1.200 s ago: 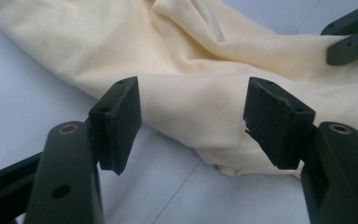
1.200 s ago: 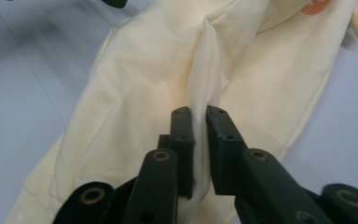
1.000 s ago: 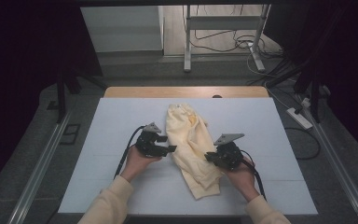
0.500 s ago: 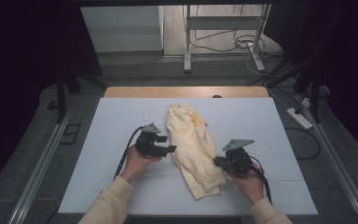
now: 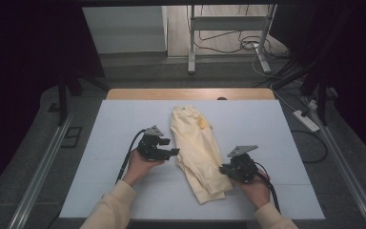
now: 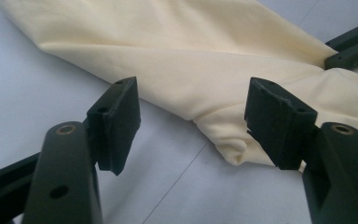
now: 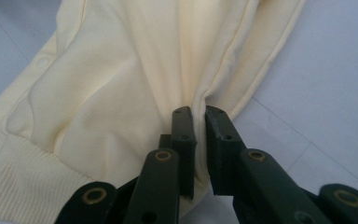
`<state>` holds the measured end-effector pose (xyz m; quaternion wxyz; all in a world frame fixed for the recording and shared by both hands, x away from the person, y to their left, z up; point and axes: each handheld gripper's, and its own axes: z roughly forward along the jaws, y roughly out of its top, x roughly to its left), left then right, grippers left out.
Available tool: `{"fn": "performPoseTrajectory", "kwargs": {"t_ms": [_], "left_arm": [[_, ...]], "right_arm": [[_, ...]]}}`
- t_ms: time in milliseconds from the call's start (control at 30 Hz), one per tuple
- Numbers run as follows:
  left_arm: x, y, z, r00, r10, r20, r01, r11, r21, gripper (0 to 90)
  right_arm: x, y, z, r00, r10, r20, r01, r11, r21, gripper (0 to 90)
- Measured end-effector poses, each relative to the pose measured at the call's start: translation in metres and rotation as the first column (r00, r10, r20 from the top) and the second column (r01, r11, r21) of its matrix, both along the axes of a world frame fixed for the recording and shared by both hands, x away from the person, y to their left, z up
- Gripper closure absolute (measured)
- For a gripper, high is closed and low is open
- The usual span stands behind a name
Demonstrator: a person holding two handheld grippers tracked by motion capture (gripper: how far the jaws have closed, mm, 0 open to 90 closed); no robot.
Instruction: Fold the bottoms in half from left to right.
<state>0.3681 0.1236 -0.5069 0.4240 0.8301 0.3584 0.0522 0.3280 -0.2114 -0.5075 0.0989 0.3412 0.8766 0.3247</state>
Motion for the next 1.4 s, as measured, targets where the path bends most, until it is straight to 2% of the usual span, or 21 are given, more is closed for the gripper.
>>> {"fn": "performPoseTrajectory", "kwargs": {"t_ms": [67, 200, 333, 567, 867, 1100, 1267, 1400], "left_arm": [[0.000, 0.000, 0.000, 1.0000, -0.001, 0.000, 0.001, 1.0000, 0.000, 34.9], [0.000, -0.001, 0.000, 1.0000, 0.000, 0.001, 0.000, 1.0000, 0.000, 34.5], [0.000, 0.000, 0.000, 1.0000, -0.001, 0.000, 0.001, 1.0000, 0.001, 34.4], [0.000, 0.001, 0.000, 1.0000, 0.002, 0.001, -0.002, 1.0000, -0.004, 34.3], [0.000, 0.003, 0.000, 1.0000, 0.005, -0.004, -0.005, 0.9999, -0.013, 34.2], [0.001, 0.003, 0.000, 1.0000, 0.007, -0.005, -0.007, 0.9999, -0.014, 34.2], [0.000, 0.003, 0.000, 1.0000, 0.006, -0.003, -0.006, 0.9999, -0.014, 34.2], [0.000, 0.003, 0.000, 0.9999, 0.008, -0.006, -0.008, 0.9999, -0.015, 34.2]], "right_arm": [[0.000, -0.001, 0.003, 0.9998, -0.006, 0.018, 0.006, 1.000, 0.007, 71.0], [-0.004, -0.002, 0.014, 0.9975, 0.021, 0.067, -0.025, 0.998, 0.058, 64.2], [-0.009, 0.001, 0.024, 0.9942, 0.058, 0.091, -0.066, 0.994, 0.092, 58.6], [-0.015, 0.012, 0.027, 0.9877, 0.136, 0.077, -0.145, 0.981, 0.127, 56.3], [-0.029, 0.033, 0.030, 0.9689, 0.238, 0.068, -0.245, 0.963, 0.115, 54.9], [-0.036, 0.048, 0.023, 0.9521, 0.302, 0.048, -0.305, 0.948, 0.093, 54.1], [-0.034, 0.051, 0.015, 0.9556, 0.294, 0.021, -0.294, 0.955, 0.037, 51.6], [-0.032, 0.051, 0.008, 0.9593, 0.282, 0.007, -0.283, 0.959, 0.018, 51.4]]}}
